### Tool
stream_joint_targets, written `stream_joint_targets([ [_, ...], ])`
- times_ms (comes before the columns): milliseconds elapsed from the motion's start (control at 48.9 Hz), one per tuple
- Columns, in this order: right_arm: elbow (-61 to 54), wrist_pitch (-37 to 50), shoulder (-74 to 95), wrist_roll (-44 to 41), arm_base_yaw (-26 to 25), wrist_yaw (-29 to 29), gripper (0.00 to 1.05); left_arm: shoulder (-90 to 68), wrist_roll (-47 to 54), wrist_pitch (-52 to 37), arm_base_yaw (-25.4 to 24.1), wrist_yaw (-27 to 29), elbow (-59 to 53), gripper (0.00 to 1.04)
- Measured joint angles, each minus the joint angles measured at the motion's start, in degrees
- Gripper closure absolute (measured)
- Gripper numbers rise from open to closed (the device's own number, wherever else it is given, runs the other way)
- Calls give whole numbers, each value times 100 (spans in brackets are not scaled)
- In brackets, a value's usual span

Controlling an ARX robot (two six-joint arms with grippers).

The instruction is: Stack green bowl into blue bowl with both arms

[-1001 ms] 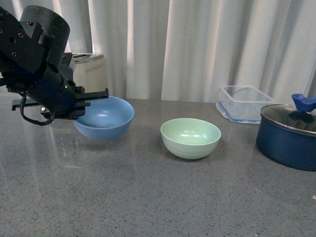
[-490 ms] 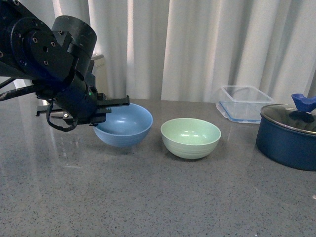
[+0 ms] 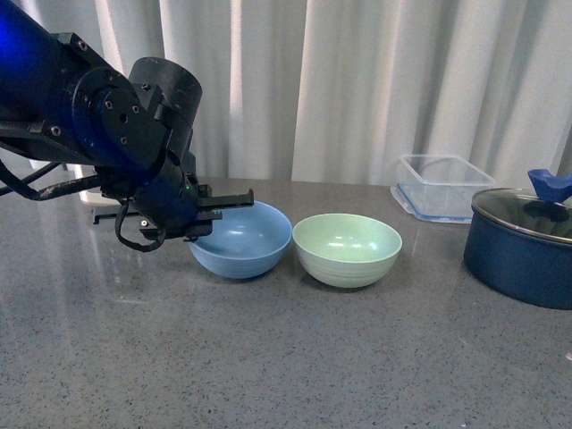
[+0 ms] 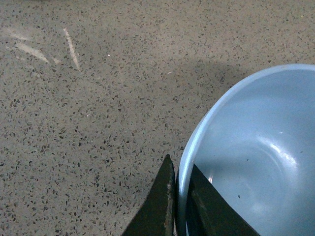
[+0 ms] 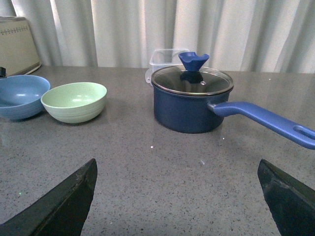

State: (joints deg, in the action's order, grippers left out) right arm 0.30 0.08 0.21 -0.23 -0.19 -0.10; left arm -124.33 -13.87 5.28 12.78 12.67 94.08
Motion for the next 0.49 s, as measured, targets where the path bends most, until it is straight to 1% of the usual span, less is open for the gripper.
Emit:
stream_joint_targets([
  [204, 0, 0, 0, 0, 0, 0, 10, -31, -48, 0, 13, 31, 2, 101],
  [306, 0, 0, 0, 0, 0, 0, 10, -31, -96, -2, 11, -72, 2, 83],
  [490, 0, 0, 0, 0, 0, 0, 10, 24, -87, -127, 2, -87, -72, 59],
])
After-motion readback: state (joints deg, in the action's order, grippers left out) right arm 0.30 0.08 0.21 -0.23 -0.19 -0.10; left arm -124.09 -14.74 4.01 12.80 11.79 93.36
